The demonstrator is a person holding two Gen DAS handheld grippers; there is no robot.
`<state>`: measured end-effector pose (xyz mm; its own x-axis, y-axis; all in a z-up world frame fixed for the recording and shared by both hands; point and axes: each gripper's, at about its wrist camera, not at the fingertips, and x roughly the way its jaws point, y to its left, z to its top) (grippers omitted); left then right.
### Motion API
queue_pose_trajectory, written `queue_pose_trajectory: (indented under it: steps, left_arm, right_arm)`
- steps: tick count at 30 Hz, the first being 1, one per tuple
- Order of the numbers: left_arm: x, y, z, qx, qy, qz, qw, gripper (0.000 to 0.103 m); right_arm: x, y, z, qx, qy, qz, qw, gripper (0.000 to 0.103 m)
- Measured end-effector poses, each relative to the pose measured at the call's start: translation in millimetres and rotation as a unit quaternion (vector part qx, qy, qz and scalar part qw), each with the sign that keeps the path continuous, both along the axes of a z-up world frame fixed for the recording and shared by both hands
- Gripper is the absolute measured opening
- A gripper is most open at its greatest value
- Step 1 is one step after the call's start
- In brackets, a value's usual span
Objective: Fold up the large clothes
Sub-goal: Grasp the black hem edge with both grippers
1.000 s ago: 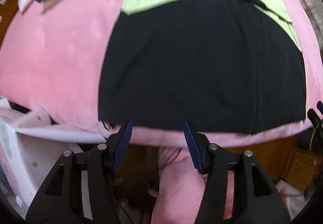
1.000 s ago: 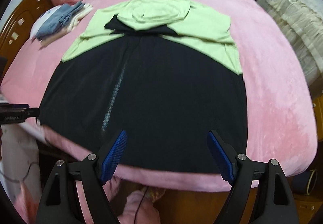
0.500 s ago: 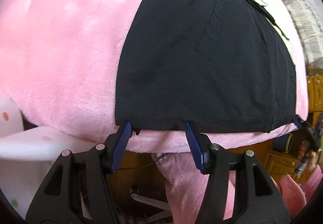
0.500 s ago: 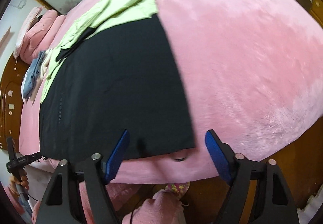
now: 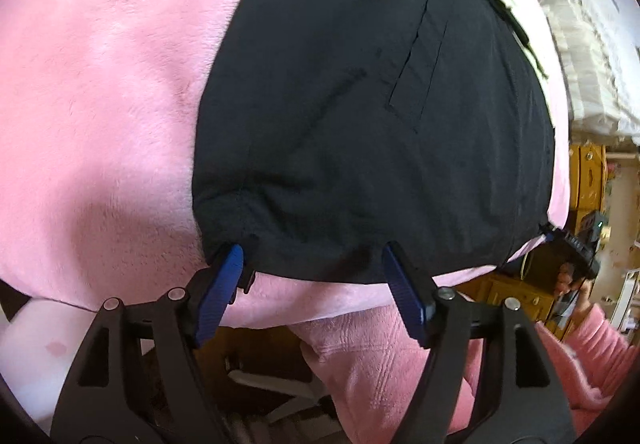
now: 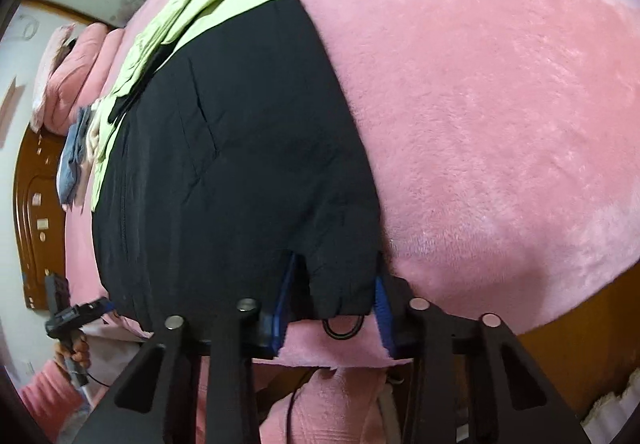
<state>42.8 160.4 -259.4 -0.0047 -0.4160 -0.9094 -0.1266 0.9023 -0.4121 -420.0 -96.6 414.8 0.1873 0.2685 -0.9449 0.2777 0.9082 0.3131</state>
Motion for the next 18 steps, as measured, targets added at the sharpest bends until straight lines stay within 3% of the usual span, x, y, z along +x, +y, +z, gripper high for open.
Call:
queue_pose_trajectory:
  steps: [5,11,14,18]
  left_arm:
    - [-4.5,0.9,11.3,0.022,0.017,-0.034,0.9990,0.068]
    - [-0.6,17.4,37.5,0.059,0.023,-0.016,0.9979,0.069]
    - [4.7,31.6,41.1,0.035,0.022,0.011,0.9991,0.069]
    - [14.4,38.0,11.8,0.010,0.078,0.023,0.9967,0.068]
  right_arm:
    - [7.4,-7.9,12.6,0.001,0.020,-0.001,1.000,0.026]
    - [12.0,9.2,32.2,-0.007,0.038,-0.033,0.999,0.022]
    - [17.9,16.9,43.4,0.006,0.043,-0.070,0.997,0.022]
    - [32.3,41.4,54.6,0.013,0.035,-0.068,0.997,0.022]
